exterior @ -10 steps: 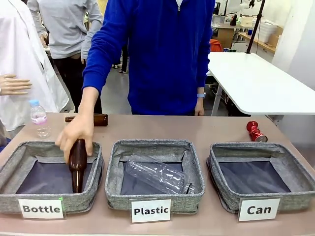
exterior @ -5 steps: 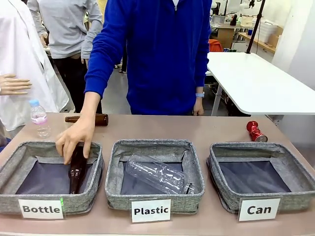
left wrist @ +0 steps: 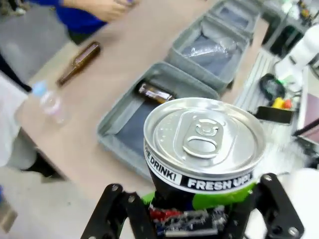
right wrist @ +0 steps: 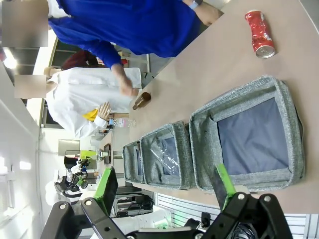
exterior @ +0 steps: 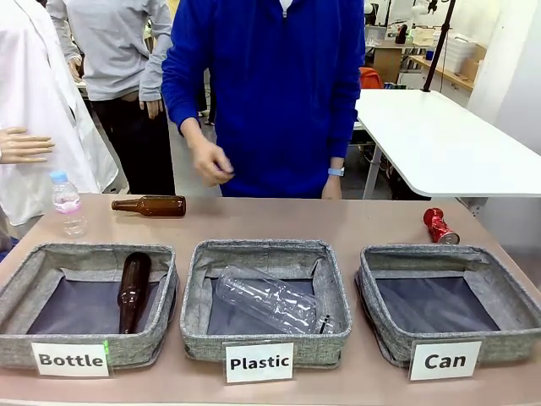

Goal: Sort the can waste into the basket.
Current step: Pick up the can waste from the table and place it in the right Fabric basket.

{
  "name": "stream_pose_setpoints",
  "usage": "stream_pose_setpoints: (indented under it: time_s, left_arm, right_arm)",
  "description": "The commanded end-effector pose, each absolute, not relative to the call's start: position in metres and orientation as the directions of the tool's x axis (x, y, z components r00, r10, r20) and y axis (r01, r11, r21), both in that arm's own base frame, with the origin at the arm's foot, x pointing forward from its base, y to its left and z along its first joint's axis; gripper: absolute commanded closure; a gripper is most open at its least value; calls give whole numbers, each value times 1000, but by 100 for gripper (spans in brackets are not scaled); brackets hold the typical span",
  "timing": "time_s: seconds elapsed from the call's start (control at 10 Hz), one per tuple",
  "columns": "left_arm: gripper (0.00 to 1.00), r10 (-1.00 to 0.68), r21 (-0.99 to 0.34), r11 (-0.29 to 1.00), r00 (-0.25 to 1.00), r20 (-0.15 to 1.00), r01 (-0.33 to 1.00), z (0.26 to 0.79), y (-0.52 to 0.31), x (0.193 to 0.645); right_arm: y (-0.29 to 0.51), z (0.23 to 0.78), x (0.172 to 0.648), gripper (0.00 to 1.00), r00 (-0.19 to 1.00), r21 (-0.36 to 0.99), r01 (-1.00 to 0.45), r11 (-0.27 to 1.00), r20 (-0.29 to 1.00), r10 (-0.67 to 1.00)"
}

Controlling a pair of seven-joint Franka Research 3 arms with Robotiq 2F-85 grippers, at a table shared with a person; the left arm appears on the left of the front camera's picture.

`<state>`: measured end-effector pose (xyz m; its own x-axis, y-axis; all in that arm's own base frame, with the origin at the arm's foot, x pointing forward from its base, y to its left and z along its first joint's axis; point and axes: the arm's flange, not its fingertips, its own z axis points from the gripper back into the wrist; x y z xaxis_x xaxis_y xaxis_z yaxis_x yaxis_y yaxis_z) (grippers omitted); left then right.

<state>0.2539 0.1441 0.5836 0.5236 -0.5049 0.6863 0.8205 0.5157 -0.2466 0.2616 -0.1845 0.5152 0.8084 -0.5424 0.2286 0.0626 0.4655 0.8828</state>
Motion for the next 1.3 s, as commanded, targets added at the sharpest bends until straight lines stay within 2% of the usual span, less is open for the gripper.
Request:
stream_pose_setpoints:
  time_s: [0.0, 0.1, 0.2, 0.3, 0.6, 0.9, 1.2]
  left_arm:
    - [100, -501, -297, 445, 510, 699, 845, 589, 70, 290]
    - [100, -523, -327, 371, 487, 700, 869, 592, 29, 305]
    - [100, -548, -304, 348, 455, 702, 887, 592, -16, 323]
    - [100, -604, -303, 263, 401, 689, 916, 590, -65, 339]
    - [100, -683, -226, 173, 282, 673, 959, 571, -229, 384]
    - [100, -690, -191, 33, 161, 706, 981, 551, -400, 397]
    - [100, -753, -152, -122, 9, 658, 981, 527, -535, 399]
  right_arm:
    - [-185, 516, 263, 0, 803, 890, 26, 455, 253, -540]
    - [-185, 516, 263, 0, 803, 890, 26, 455, 253, -540]
    - [-185, 516, 263, 0, 803, 890, 26, 455, 253, -540]
    - [-185, 516, 263, 0, 803, 890, 26, 455, 253, -540]
    - [-185, 516, 263, 0, 803, 890, 26, 455, 253, -540]
    - [-185, 516, 263, 0, 803, 890, 26, 455, 253, -540]
    - [-185, 516, 263, 0, 803, 890, 26, 455, 253, -540]
